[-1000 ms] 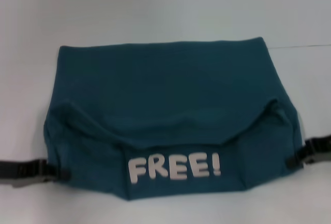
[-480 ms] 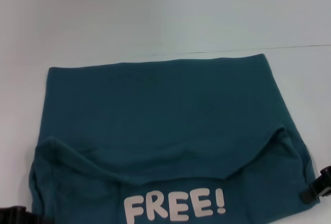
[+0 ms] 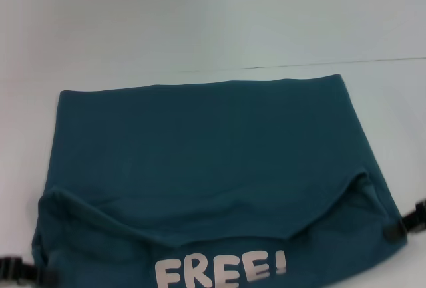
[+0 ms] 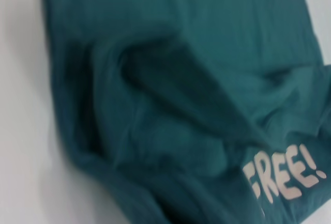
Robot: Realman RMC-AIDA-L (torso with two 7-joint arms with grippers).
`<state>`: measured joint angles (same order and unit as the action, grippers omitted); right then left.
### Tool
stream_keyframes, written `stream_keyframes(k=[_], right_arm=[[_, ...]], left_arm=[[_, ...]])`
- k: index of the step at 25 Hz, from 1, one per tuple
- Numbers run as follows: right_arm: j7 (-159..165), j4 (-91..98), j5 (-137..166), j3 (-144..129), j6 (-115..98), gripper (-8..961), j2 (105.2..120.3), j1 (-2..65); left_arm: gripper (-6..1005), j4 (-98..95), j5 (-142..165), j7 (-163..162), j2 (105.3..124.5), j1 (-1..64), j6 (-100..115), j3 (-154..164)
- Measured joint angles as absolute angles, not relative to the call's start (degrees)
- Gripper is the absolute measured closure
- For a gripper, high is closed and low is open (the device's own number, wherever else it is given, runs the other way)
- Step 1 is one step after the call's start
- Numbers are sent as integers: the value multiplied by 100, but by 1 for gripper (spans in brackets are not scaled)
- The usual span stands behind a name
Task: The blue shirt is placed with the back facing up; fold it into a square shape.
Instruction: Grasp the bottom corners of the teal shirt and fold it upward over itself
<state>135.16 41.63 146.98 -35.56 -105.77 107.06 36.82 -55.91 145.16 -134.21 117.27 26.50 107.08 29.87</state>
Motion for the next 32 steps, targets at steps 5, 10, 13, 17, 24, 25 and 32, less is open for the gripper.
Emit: stream_keyframes(k=[5,10,13,17,24,25,32], right_arm=[[13546,4228,14580,-2956,-10317,909,10625,3865],[13581,4381,13894,-2659,-10184,909,10545,3919],[13762,4381,13615,-2653,-9866,909,10475,3923],[13974,4372,13425,-2612,-8960,910,10568,3845],[13980,3978,13406,-2812,-7545,910,10796,3865],[13978,3942,13408,-2891,-7364,910,10826,3880],[14007,4027,13353,-3034,-6569,909,11017,3968]], left_arm=[[983,-5269,14487,-13442,11470,3148,10730,2467],[983,-5204,14450,-13637,11319,3514,10623,2287],[983,-5184,14421,-13861,11241,3727,10435,2254],[983,-5174,14416,-14245,11216,3991,9950,2263],[983,-4699,14445,-14705,11207,4431,8772,2608],[983,-4607,14452,-14747,11206,4477,8575,2713],[983,-4514,14423,-14972,11244,4646,7837,3099]])
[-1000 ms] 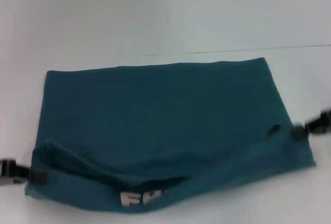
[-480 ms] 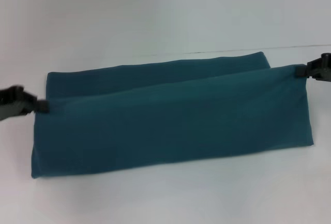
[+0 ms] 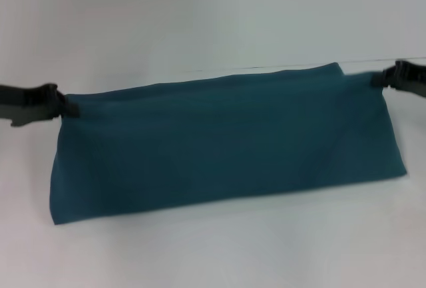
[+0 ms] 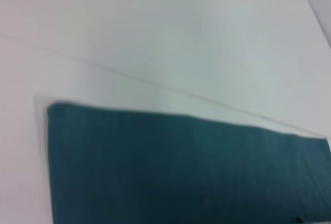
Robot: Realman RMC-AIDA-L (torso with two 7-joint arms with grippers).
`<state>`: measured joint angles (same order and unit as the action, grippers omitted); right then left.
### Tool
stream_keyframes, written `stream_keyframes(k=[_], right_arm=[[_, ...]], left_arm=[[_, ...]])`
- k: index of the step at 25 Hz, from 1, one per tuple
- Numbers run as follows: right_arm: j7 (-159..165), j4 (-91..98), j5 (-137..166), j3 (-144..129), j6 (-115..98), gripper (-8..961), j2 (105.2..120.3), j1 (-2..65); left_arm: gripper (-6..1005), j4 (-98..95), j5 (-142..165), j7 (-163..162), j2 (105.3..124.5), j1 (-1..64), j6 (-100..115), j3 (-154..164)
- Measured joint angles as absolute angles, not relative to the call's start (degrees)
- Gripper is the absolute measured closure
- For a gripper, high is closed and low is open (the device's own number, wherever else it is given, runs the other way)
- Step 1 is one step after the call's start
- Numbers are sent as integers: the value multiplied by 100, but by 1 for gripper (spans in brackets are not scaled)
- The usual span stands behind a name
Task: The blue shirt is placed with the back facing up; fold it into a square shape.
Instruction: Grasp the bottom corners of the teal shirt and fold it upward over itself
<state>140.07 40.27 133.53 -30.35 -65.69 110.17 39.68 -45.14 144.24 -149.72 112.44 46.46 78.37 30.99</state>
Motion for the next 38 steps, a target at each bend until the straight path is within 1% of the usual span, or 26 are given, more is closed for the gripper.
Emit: stream_keyframes(k=[3,5,8,12,15,19,28,34,38], right_arm=[[14018,4004,13336,-3040,-6226,909,11073,4079],[13999,3963,13328,-3061,-5839,910,11188,4183],[13924,3824,13321,-3275,-5178,910,11366,4347],[13920,3427,13338,-3719,-4266,910,11470,4561],[13939,3260,13343,-3958,-3773,910,11518,4620],[13930,3186,13345,-4061,-3428,910,11533,4651],[13922,3206,13336,-4077,-3359,909,11529,4736],[13956,3080,13331,-4079,-3270,909,11472,4836],[13920,3044,13331,-4078,-3141,901,11496,4846]], left_arm=[[983,-4475,14432,-15030,11217,4759,7626,3113],[983,-4448,14454,-15093,11241,4812,7410,3166],[982,-4324,14469,-15197,11380,4869,6790,3448],[982,-3950,14473,-15221,11481,4938,6025,3829],[982,-3852,14479,-15221,11558,4949,5663,3987],[982,-3848,14476,-15224,11621,4951,5457,4024],[983,-3872,14482,-15291,11628,4969,5264,4048],[982,-3872,14499,-15266,11638,5028,5227,4054],[982,-3892,14507,-15250,11683,5026,5110,4110]])
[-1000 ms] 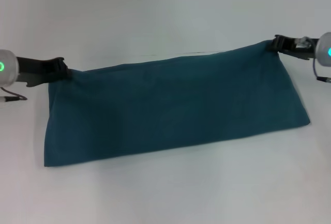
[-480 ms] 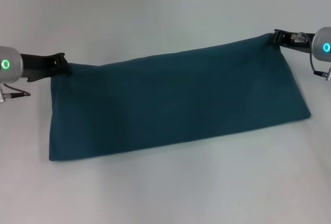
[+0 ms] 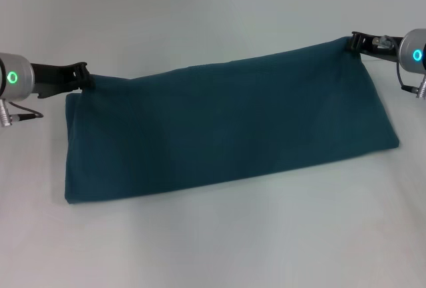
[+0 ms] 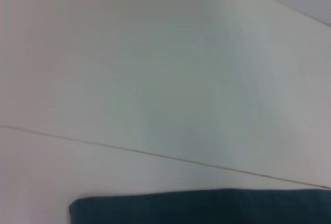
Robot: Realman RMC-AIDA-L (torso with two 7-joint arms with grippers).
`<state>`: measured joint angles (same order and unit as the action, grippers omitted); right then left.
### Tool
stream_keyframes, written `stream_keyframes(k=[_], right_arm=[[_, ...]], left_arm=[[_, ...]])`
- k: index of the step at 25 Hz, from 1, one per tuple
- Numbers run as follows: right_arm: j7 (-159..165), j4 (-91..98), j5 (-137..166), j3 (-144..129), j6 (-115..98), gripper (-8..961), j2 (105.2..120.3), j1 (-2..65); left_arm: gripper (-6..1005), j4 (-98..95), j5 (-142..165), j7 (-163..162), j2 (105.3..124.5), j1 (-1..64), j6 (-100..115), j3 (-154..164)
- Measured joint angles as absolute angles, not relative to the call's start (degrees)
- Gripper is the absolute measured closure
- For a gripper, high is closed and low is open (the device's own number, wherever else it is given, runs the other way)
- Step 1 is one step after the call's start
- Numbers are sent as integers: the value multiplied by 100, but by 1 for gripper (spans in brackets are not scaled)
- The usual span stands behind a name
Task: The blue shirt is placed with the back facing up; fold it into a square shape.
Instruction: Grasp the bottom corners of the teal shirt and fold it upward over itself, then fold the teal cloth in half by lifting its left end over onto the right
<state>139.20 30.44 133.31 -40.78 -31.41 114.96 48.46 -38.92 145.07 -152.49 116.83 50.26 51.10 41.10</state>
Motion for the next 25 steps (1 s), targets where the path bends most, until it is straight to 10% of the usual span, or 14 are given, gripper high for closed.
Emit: stream_keyframes(k=[10,16,25], right_arm=[[13937,2978,13378,-4185,-3142,859,11439,4872],[13970,2606,13389,-4237,-3165,834,11139,4953],[14262,2745,13327,-4127,-3998,620,10821,4777]], left_arm=[[975,-3822,14480,-15258,11674,5036,4919,4139],[965,-3817,14447,-15307,11703,4985,4697,4084],[494,-3916,14341,-15448,11729,4778,4755,4068]])
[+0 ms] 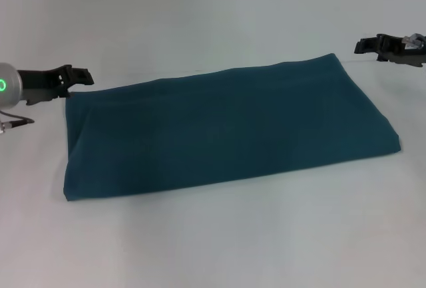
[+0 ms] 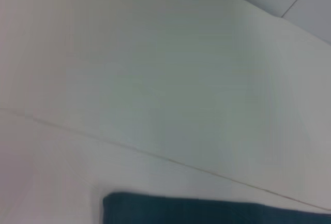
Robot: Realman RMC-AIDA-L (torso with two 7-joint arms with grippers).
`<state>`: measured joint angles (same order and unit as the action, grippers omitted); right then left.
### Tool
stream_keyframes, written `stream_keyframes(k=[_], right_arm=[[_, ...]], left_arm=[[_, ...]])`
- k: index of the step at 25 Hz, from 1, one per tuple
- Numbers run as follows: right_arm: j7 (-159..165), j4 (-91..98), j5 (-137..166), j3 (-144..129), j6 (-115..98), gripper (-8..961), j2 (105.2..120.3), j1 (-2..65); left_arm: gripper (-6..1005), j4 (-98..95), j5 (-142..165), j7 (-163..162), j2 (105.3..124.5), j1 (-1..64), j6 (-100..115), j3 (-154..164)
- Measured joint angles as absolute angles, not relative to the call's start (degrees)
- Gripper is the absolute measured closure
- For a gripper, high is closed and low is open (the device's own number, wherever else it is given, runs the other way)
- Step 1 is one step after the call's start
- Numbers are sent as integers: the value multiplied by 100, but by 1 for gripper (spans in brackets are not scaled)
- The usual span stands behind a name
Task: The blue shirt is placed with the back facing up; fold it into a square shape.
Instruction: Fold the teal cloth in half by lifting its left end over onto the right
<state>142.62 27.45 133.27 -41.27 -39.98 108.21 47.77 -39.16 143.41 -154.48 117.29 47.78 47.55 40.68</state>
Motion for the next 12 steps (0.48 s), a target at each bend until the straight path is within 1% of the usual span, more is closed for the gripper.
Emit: stream_keyframes(k=[3,6,8,10,12], right_arm=[[14177,3072,13137,-3960,-4644,374,10838,4544],[13920,3488,12606,-3932,-5397,279,10935,4181],[13473,3708,11805,-3922,-6209,215,11011,3743],[13353,3717,11571,-3913,-6412,216,11016,3614],[13096,3696,11114,-3885,-6876,217,11031,3348]], left_arm=[[449,-4123,13994,-15352,11777,4561,5007,4071],[405,-4455,13322,-15134,11822,4193,5423,4068],[375,-4626,12676,-14947,11842,3863,5830,4069],[345,-4688,12190,-14807,11855,3585,6150,4054],[350,-4699,11752,-14650,11903,3309,6512,3895]])
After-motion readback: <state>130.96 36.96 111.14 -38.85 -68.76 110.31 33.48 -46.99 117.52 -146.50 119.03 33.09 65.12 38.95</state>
